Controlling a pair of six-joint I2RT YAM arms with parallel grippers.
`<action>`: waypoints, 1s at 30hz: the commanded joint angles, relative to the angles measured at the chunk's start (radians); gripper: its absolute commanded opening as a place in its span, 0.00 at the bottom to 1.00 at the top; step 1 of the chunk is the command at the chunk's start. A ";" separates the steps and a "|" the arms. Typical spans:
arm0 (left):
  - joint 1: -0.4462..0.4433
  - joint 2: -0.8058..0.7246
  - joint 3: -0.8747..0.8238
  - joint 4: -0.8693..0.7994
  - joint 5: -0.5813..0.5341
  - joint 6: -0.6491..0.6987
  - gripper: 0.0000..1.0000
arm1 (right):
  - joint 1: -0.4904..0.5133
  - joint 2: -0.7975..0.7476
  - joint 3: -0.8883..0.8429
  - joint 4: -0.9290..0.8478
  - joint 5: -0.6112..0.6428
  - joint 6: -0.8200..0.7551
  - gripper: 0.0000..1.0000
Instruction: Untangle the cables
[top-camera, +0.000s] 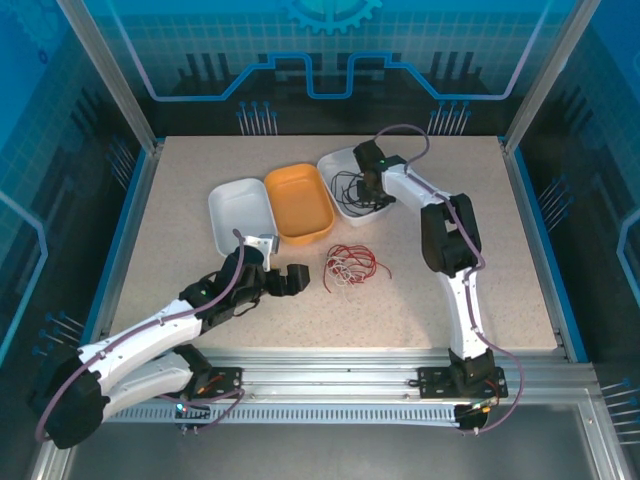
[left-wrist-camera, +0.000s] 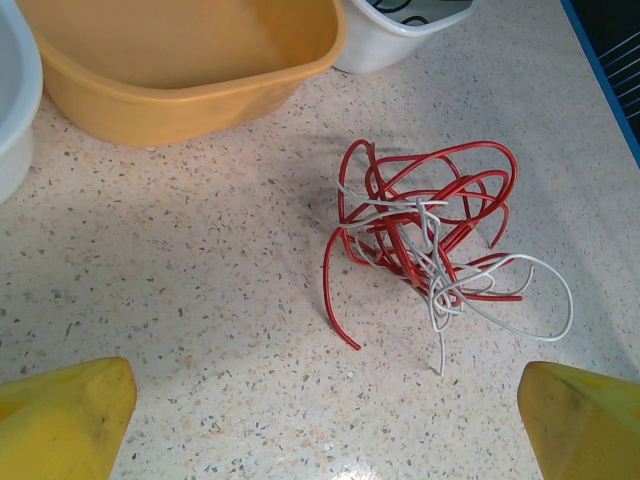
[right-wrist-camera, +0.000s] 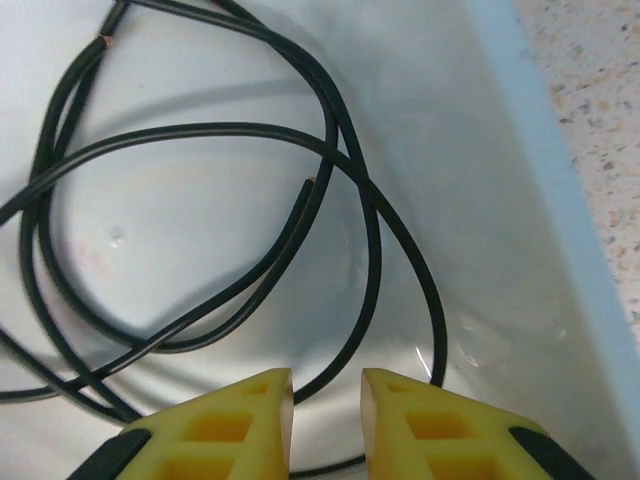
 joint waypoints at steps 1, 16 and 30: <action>0.006 -0.014 -0.007 0.019 0.017 -0.020 0.99 | 0.013 -0.083 -0.010 0.030 -0.026 -0.009 0.27; 0.008 0.004 0.035 -0.003 0.028 -0.061 0.99 | 0.098 -0.466 -0.293 0.163 -0.037 -0.054 0.60; -0.017 0.178 0.156 0.034 0.160 -0.035 0.96 | 0.186 -1.006 -0.946 0.303 -0.018 0.201 1.00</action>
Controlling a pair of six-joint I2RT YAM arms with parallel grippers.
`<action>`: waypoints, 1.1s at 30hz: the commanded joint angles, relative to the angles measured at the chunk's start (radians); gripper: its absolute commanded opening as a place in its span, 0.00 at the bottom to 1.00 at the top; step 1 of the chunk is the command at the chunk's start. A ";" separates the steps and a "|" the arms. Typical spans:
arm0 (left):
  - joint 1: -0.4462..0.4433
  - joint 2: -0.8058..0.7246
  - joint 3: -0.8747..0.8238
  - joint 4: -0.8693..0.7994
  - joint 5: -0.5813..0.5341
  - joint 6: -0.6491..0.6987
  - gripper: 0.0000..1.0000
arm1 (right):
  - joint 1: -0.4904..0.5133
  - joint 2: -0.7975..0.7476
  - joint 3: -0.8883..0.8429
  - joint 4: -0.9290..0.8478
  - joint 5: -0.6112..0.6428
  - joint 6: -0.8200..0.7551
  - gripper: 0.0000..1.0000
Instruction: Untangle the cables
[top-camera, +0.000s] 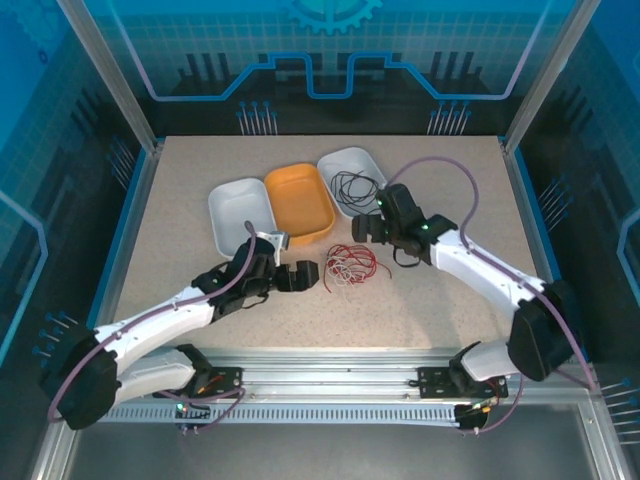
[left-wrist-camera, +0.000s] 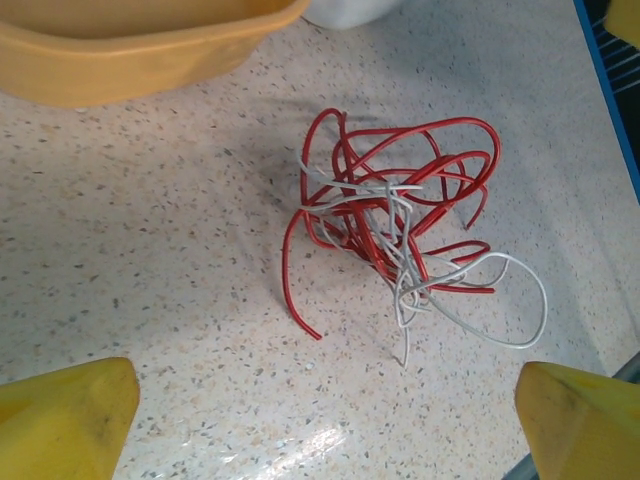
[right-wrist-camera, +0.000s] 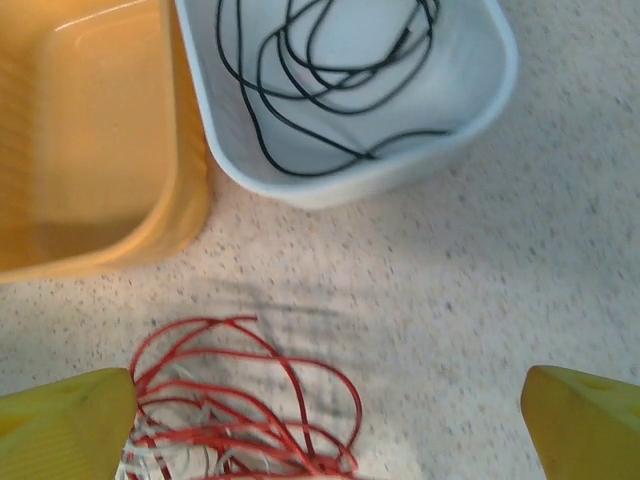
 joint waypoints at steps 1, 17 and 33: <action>-0.012 0.047 0.085 0.026 0.071 0.038 0.94 | 0.006 -0.100 -0.084 0.024 0.015 0.101 1.00; -0.039 0.333 0.359 -0.182 0.036 0.302 0.59 | 0.005 -0.151 -0.222 0.017 -0.114 0.159 1.00; -0.104 0.447 0.402 -0.181 -0.025 0.313 0.27 | -0.001 -0.059 -0.210 0.000 -0.132 0.196 1.00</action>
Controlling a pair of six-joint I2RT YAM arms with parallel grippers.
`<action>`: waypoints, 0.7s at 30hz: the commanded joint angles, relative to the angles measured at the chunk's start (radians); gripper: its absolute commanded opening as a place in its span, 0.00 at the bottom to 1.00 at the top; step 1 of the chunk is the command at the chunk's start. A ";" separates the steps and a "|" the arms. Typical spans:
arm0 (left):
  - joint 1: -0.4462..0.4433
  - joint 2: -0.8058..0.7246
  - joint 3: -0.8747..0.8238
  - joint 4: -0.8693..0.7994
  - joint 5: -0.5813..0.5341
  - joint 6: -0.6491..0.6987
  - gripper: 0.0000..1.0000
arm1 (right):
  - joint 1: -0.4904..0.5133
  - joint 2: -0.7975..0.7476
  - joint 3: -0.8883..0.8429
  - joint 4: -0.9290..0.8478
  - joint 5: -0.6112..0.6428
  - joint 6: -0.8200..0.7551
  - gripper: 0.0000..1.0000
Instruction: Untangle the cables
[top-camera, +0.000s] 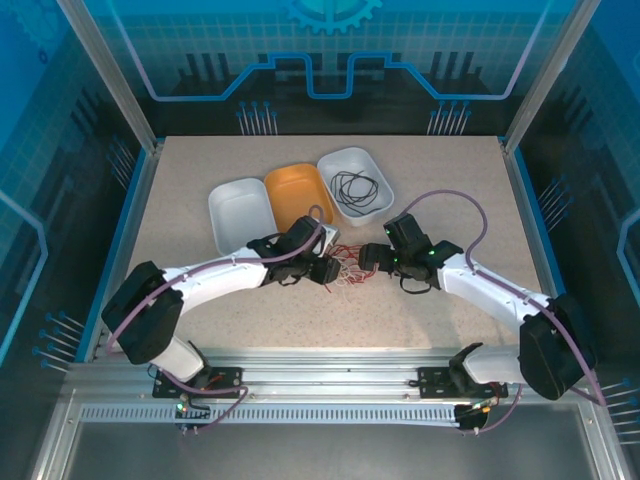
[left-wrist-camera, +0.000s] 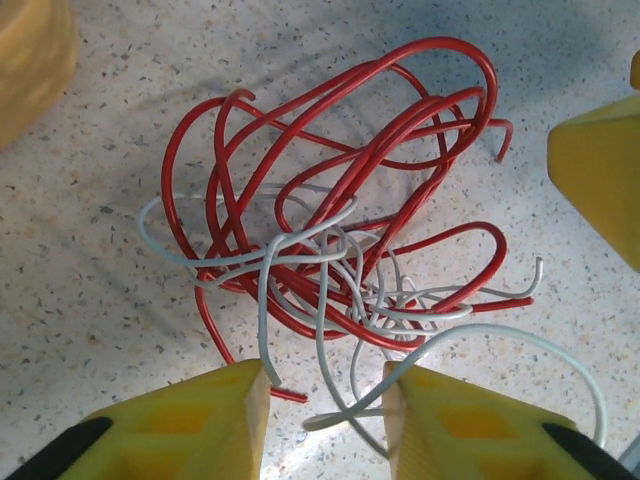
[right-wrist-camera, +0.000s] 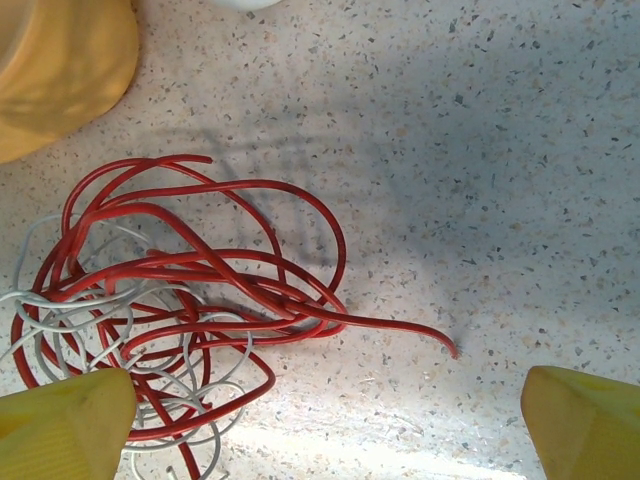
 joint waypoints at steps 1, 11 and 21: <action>-0.017 0.009 0.033 -0.014 -0.022 0.000 0.22 | -0.002 0.008 0.005 -0.019 0.007 0.028 1.00; -0.035 -0.084 0.005 0.024 0.013 -0.058 0.00 | -0.010 0.002 0.001 -0.030 0.021 0.025 1.00; -0.034 -0.173 -0.032 0.048 0.024 -0.083 0.00 | -0.011 -0.003 -0.004 -0.013 0.024 0.024 1.00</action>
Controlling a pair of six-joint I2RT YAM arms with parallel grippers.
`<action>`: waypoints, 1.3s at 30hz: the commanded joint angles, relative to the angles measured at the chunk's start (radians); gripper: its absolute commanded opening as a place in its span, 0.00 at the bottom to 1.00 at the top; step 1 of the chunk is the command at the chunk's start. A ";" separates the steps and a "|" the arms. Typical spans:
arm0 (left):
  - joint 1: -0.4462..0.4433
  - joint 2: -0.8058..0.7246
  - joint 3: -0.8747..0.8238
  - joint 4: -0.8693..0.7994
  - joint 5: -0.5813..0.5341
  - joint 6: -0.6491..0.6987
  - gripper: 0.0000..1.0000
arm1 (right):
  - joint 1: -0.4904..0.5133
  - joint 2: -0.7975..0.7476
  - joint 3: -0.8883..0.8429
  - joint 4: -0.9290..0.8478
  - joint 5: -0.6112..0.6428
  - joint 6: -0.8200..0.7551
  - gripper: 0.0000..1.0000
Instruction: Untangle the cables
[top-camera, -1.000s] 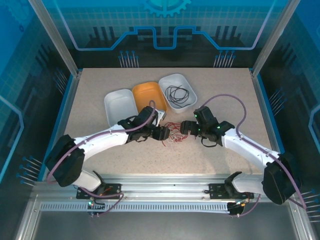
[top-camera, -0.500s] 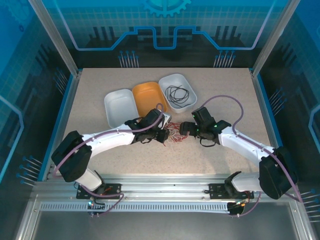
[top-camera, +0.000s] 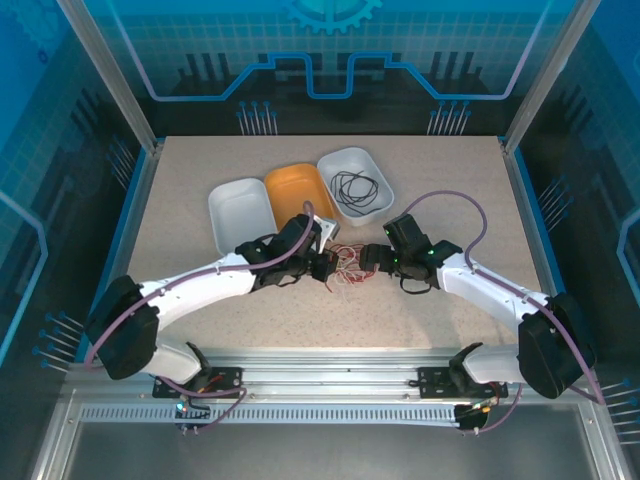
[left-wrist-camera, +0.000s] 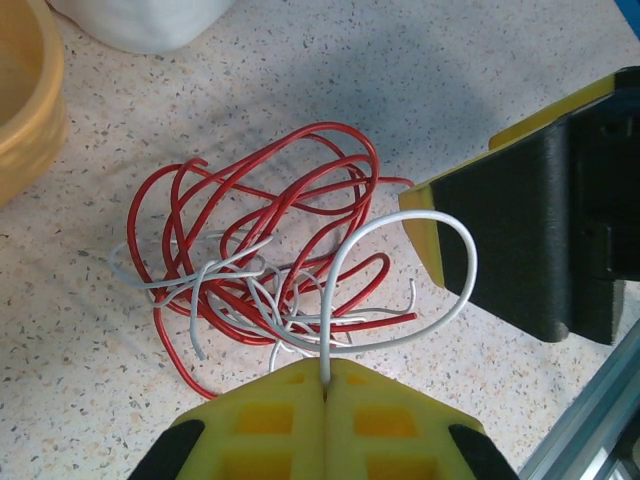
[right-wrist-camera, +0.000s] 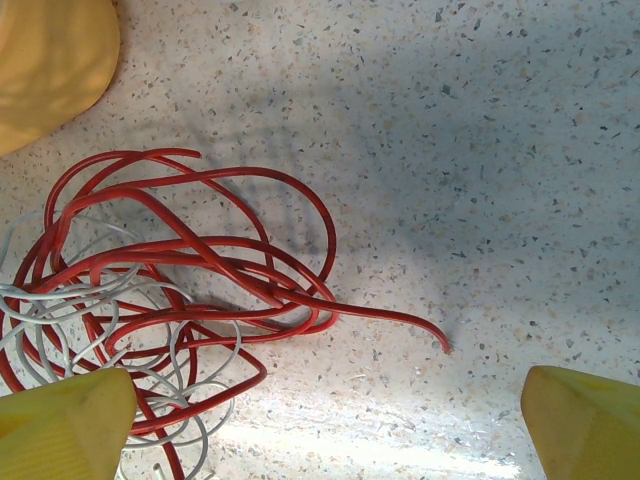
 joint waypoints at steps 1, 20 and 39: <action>-0.005 -0.059 -0.022 0.022 0.036 -0.023 0.00 | -0.009 -0.010 -0.007 0.001 0.016 0.013 1.00; -0.051 -0.334 -0.045 0.095 0.110 0.044 0.00 | -0.011 -0.031 -0.047 0.090 -0.026 0.006 1.00; -0.049 -0.251 0.142 0.045 -0.007 0.060 0.00 | 0.011 -0.114 -0.117 0.153 -0.049 -0.026 1.00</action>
